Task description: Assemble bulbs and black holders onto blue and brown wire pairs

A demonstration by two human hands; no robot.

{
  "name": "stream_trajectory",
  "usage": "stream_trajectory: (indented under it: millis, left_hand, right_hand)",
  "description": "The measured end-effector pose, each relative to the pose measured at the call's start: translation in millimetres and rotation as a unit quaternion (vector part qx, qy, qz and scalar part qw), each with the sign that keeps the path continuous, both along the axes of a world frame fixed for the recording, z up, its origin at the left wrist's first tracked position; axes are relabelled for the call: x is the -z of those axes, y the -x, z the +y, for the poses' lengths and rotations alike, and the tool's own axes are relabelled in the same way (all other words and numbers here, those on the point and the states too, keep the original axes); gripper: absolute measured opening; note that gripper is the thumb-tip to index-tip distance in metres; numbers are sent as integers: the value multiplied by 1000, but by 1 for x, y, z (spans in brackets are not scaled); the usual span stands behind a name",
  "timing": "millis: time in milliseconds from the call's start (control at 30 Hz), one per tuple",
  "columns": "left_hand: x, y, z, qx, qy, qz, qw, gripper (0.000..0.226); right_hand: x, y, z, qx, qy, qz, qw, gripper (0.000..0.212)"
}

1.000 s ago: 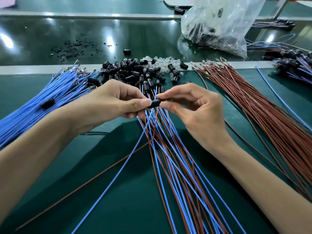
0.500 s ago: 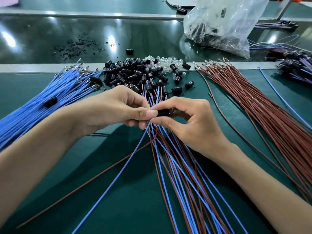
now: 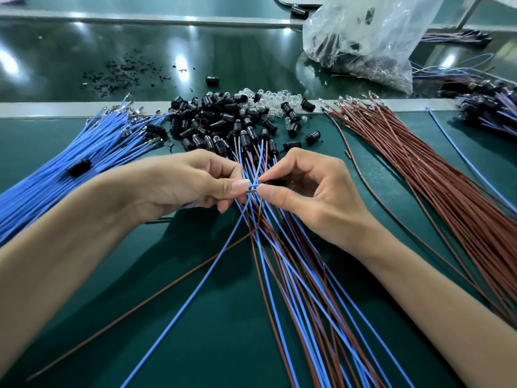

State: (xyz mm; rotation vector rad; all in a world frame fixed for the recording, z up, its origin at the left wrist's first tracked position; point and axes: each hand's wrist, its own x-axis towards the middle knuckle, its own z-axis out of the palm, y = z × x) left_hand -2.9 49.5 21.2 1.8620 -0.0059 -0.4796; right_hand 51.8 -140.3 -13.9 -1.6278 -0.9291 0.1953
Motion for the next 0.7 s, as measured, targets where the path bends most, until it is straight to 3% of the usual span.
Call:
stream_trajectory:
  millis: [433, 700]
  left_hand:
    - [5, -1, -1, -37, 19, -23, 999, 18]
    - [-15, 7, -7, 17, -59, -56, 997, 34]
  right_hand:
    - [0, -4, 2, 20, -20, 54, 998, 7]
    - [-8, -22, 4, 193, -147, 219, 945, 17]
